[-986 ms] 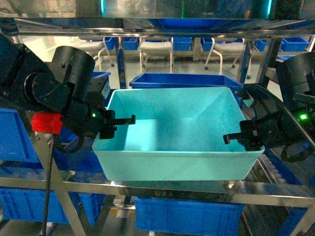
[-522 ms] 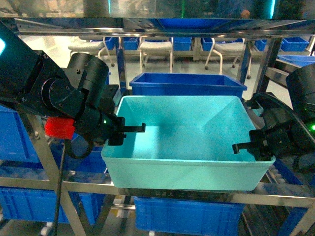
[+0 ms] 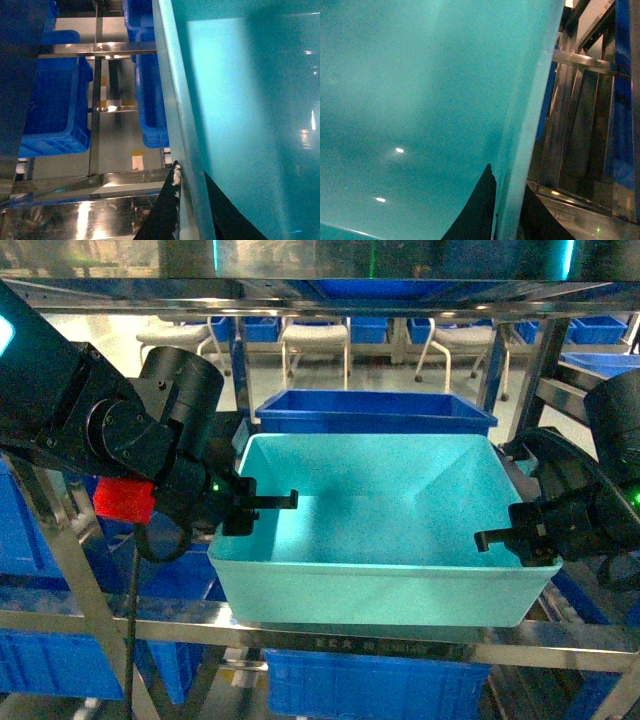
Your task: Organize blue bins on left shelf correctly
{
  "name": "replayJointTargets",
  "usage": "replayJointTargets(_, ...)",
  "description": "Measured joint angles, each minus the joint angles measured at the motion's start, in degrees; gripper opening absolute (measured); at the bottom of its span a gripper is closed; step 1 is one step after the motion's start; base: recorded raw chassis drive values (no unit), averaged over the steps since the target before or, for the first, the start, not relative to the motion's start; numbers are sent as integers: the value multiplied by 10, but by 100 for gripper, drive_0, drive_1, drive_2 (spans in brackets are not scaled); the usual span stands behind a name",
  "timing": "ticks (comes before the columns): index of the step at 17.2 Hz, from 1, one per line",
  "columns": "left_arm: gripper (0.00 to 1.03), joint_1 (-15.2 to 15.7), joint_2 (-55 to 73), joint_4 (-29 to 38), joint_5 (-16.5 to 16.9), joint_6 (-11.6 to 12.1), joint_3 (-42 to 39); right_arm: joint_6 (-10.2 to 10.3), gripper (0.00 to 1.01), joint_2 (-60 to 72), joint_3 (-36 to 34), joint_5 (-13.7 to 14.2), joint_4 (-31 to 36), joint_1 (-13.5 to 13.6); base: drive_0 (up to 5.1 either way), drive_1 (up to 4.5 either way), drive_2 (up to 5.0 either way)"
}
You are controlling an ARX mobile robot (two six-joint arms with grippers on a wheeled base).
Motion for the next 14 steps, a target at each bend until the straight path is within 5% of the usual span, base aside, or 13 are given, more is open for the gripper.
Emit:
replayJointTargets(10, 5, 1, 0, -2, 0, 0, 0, 0, 7, 0, 0, 0, 0, 0, 0, 0, 0)
replayJointTargets(14, 4, -17, 73, -52, -8, -18, 47, -22, 7, 50, 27, 3, -24, -4, 0, 0, 0)
